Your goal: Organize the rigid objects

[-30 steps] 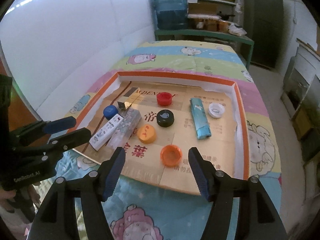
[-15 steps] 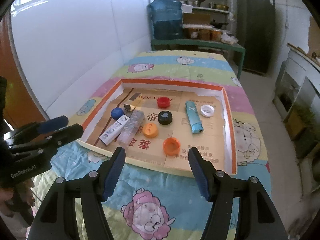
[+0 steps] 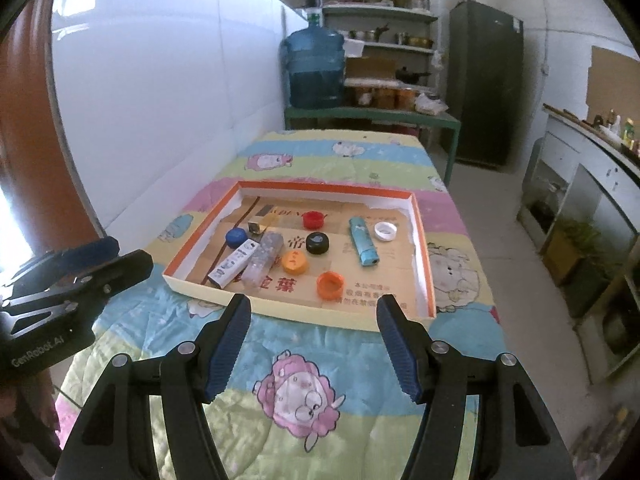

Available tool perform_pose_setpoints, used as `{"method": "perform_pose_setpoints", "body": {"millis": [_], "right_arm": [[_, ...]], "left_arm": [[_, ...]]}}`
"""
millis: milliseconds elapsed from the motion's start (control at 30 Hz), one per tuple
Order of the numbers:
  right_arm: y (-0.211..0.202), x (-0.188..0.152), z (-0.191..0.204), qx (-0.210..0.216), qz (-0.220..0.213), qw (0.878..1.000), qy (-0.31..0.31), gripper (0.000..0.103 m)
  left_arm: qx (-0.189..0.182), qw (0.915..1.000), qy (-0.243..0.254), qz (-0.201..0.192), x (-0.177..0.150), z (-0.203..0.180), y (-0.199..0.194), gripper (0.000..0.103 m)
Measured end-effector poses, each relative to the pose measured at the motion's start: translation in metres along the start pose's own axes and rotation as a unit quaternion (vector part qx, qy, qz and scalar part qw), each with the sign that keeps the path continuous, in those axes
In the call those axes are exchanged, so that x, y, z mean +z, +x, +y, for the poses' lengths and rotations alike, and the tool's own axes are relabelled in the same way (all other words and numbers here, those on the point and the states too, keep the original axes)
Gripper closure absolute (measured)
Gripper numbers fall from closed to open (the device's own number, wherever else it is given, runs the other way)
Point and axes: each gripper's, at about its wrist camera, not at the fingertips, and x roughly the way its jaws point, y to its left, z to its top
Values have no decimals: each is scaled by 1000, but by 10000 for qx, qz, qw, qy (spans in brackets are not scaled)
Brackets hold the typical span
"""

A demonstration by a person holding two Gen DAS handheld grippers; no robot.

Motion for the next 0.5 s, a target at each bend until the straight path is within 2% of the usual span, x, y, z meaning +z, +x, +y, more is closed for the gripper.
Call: {"method": "perform_pose_setpoints", "body": {"millis": [500], "right_arm": [[-55,-24,14,-224,-328,9992,-26,36]], "left_arm": [[317,9992,-51,-243,-20,-21,-50,46]]}}
